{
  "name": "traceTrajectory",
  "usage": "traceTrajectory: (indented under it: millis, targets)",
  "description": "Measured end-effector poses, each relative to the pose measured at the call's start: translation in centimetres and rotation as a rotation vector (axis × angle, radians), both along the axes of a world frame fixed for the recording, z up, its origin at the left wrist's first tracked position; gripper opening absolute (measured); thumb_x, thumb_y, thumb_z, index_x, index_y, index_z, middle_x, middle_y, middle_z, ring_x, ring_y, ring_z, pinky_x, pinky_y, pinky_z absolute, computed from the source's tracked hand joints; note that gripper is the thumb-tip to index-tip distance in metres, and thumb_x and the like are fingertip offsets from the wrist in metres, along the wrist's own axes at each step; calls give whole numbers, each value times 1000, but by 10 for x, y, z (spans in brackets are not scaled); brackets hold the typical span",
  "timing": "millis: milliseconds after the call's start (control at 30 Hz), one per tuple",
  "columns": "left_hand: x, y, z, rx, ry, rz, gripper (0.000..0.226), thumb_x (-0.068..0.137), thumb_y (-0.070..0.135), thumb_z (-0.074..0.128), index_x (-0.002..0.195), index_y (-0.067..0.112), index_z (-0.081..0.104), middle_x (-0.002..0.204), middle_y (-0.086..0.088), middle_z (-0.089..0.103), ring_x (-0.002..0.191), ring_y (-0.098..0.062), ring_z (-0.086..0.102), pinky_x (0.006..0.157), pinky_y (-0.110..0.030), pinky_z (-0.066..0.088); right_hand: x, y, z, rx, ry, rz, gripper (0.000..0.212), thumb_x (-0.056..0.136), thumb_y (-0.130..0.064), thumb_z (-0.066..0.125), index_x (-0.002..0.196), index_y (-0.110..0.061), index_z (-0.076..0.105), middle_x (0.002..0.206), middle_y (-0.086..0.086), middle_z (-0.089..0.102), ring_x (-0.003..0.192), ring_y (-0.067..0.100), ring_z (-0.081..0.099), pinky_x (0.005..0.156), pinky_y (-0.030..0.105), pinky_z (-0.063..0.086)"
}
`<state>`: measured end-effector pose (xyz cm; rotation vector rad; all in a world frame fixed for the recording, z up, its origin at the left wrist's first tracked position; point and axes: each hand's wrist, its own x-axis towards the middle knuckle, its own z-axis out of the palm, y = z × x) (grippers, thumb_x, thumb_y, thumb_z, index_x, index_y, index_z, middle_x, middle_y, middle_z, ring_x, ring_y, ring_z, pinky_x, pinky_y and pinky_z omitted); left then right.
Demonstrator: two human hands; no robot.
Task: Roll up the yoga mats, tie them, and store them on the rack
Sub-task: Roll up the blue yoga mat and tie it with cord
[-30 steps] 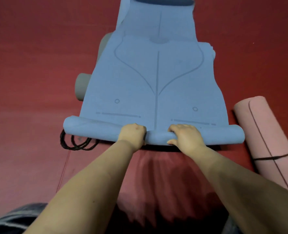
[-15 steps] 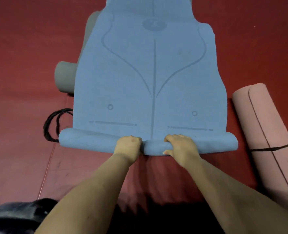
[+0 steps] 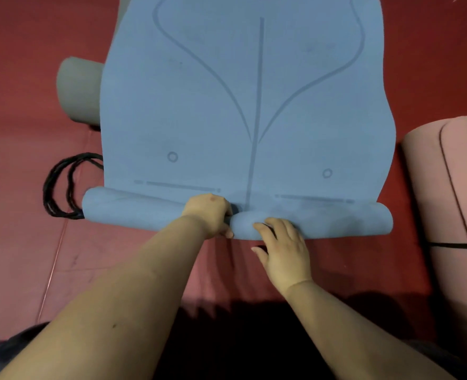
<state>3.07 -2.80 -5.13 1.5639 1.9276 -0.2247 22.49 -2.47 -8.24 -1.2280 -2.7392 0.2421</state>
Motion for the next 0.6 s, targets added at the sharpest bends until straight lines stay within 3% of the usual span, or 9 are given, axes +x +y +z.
traceTrajectory:
  millis: [133,200,300,367,467,533,600]
  targets:
    - [-6,9,-2,-59,-29,-8,49,76,46,72,120,25,61,118,-1,62,110,-21,55,77,-25,38,-12,13,-1,-33,-25,-40,53,45,-29,91,92,-19,68,88,2,63,79,24,62,70,32,53]
    - [-7,6,-4,6,-25,-26,52,79,46,69,125,24,57,122,0,60,112,-21,54,82,-28,40,-17,20,-2,-56,-46,-52,53,43,-29,92,89,-20,69,84,0,64,75,23,63,66,32,53]
    - [-1,-26,-25,542,59,-49,53,70,34,80,115,14,62,116,-7,64,102,-26,57,80,-33,51,-20,31,-4,-113,-53,-53,49,49,-28,91,92,-20,70,85,-1,65,76,25,64,67,33,53]
    - [9,-54,-46,732,97,-37,57,65,28,80,114,10,57,114,-12,64,101,-27,50,84,-39,50,-21,41,-2,-154,-46,-50,42,64,-29,84,101,-21,68,96,-1,66,89,26,63,77,35,49]
    - [22,-65,-63,720,136,-14,67,61,18,80,120,6,50,121,-15,61,110,-31,45,97,-39,35,-21,50,-1,-228,-23,-49,38,79,-35,71,115,-25,62,114,-5,61,109,21,54,92,33,37]
    - [23,-55,-62,734,148,17,54,68,13,70,118,8,48,117,-13,63,106,-31,51,94,-37,35,-22,54,-1,-242,8,-57,39,81,-37,69,117,-27,60,116,-7,60,112,18,51,94,30,34]
    - [16,-43,-57,737,143,24,50,67,10,73,113,10,53,109,-9,66,95,-30,60,87,-33,35,-25,61,0,-265,22,-63,39,80,-38,70,116,-28,61,114,-7,60,110,16,51,93,29,34]
